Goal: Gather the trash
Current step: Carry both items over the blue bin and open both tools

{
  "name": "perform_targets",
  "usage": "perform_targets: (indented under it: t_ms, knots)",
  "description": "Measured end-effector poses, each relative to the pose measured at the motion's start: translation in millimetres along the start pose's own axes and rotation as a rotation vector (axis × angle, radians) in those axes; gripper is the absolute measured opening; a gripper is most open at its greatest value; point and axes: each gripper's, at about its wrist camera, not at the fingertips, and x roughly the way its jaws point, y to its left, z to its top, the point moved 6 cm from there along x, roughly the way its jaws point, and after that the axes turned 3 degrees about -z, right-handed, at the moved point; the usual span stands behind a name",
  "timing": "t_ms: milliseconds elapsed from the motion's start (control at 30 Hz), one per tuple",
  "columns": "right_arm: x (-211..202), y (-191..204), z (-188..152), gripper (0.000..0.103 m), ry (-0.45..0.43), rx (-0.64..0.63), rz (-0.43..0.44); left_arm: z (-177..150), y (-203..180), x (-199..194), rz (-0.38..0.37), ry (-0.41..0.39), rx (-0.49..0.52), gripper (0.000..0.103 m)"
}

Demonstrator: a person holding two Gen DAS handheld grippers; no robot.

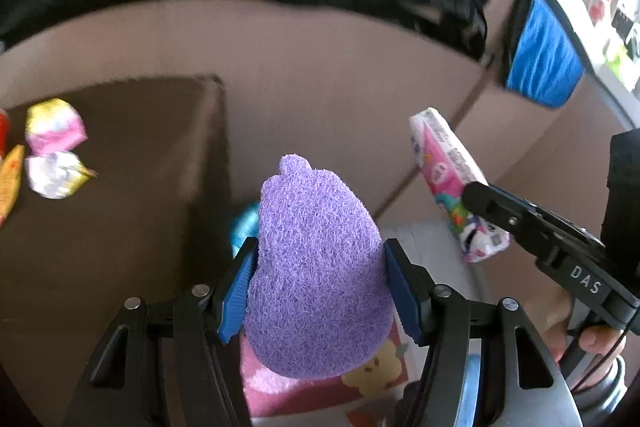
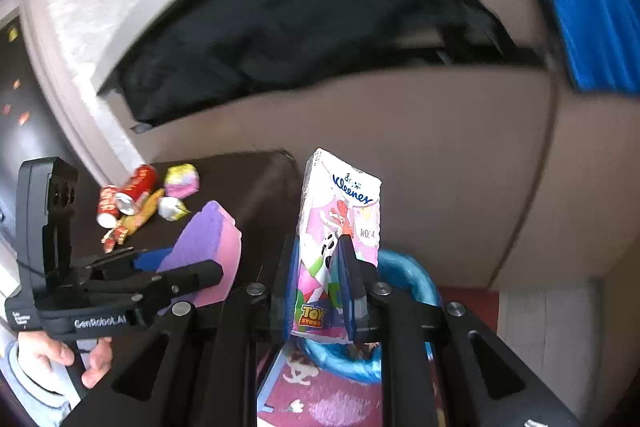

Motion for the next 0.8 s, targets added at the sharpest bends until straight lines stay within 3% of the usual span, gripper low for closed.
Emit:
perform_targets:
  t_ms: [167,433,700,800]
  knots:
    - [33.0,-31.8,-21.7,0.017,0.061,0.065,-0.012,-12.1,-5.1,45.6,-0.016,0.097,-0.01,0.062]
    - [84.8,-59.3,-57.7,0.02,0.16,0.161,0.021,-19.2,10.3,85.8,-0.037,0.175,-0.058,0.063]
    - [112.5,-63.2,-64.8,0.025,0.193,0.236,0.087,-18.6,21.0,84.3,-0.064,0.164,-0.094,0.063]
    - [109.0,-67.5,-60.3,0.026,0.177,0.248,0.079,-17.0,20.8,84.1,-0.02,0.156,-0.058,0.064]
